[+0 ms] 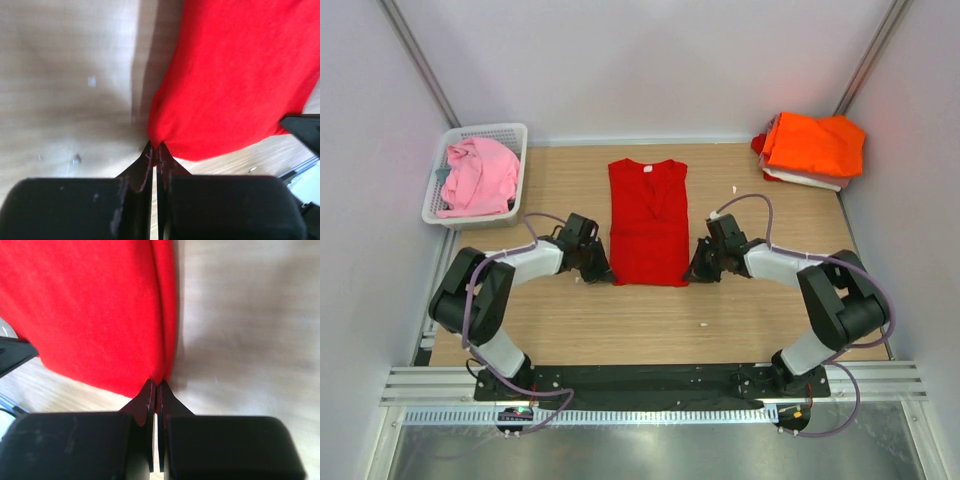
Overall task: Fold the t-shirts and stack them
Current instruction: Fold the tshirt
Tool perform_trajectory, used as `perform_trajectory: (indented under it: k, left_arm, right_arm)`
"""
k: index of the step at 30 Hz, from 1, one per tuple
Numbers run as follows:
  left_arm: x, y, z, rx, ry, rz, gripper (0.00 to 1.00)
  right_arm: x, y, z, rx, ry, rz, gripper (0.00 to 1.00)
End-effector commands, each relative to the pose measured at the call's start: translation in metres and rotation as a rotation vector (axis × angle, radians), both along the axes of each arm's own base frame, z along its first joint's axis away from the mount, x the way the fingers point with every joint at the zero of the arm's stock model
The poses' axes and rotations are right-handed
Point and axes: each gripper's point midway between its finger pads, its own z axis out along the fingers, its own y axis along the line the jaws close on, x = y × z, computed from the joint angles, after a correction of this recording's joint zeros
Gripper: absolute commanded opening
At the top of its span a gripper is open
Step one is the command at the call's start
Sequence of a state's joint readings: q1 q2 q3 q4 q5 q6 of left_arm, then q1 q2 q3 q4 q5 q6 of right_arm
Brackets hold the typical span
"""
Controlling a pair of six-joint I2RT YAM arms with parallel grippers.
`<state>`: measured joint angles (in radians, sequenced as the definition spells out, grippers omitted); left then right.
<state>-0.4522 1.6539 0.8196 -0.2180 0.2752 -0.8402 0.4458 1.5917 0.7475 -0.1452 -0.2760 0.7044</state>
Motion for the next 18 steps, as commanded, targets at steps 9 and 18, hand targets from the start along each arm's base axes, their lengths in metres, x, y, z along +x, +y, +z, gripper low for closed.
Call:
perform_trajectory:
  k: [9, 18]
  left_arm:
    - [-0.088, 0.006, 0.051, 0.050, -0.020, -0.060, 0.00]
    - [-0.088, 0.031, 0.116, 0.146, -0.129, -0.024, 0.00]
  right_arm:
    - [-0.079, -0.009, 0.048, -0.050, -0.051, 0.040, 0.01]
    - [-0.082, -0.010, 0.121, -0.024, -0.200, -0.022, 0.01]
